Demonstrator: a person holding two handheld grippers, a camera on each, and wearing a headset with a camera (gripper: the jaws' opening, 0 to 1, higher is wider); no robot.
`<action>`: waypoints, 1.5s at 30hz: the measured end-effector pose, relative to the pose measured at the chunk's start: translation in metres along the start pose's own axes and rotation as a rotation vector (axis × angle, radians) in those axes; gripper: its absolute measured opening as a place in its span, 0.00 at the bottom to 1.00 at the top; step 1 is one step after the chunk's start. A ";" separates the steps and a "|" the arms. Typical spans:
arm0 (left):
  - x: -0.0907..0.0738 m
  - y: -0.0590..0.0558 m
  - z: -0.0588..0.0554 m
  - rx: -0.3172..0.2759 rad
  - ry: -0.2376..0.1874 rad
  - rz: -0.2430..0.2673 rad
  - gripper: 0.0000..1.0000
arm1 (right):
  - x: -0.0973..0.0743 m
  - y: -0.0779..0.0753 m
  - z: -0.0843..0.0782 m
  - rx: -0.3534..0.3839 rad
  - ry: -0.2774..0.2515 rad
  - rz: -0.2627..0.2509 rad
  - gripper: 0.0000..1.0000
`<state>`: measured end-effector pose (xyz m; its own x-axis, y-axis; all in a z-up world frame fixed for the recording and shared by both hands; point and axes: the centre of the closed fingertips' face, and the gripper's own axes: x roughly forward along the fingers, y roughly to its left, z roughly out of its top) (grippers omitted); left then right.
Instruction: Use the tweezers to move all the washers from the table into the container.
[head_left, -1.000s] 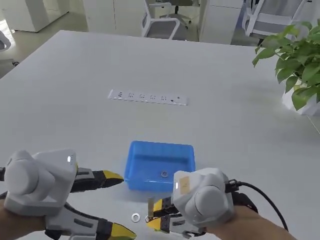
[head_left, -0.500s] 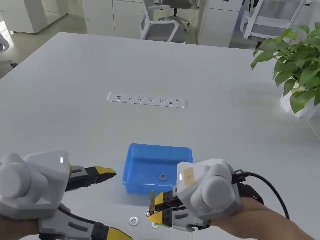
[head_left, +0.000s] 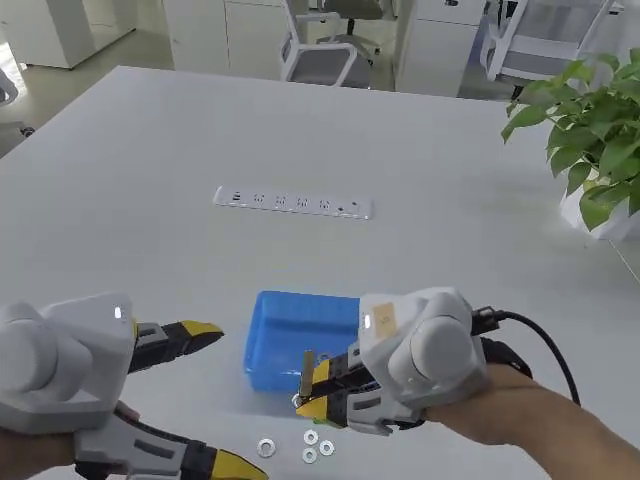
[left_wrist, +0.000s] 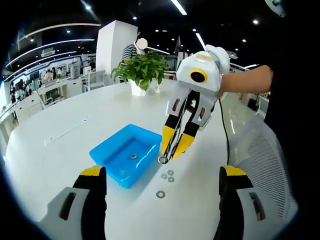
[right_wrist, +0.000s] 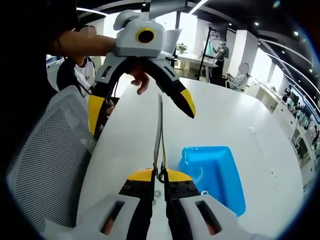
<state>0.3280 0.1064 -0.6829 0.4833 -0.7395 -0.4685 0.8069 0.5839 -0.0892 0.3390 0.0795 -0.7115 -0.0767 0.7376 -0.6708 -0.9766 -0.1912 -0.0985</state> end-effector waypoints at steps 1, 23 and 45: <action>0.000 0.002 0.002 0.003 -0.006 0.006 0.99 | -0.001 -0.004 0.001 -0.001 -0.001 -0.006 0.07; -0.003 0.020 0.020 0.003 -0.040 0.047 0.98 | 0.009 -0.052 0.003 -0.012 -0.018 -0.040 0.07; 0.015 0.042 0.032 0.025 -0.046 0.042 0.83 | 0.036 -0.084 -0.030 0.010 0.003 -0.035 0.08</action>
<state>0.3802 0.1093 -0.6650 0.5318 -0.7293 -0.4305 0.7932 0.6070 -0.0483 0.4242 0.1023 -0.7496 -0.0422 0.7419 -0.6691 -0.9807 -0.1587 -0.1142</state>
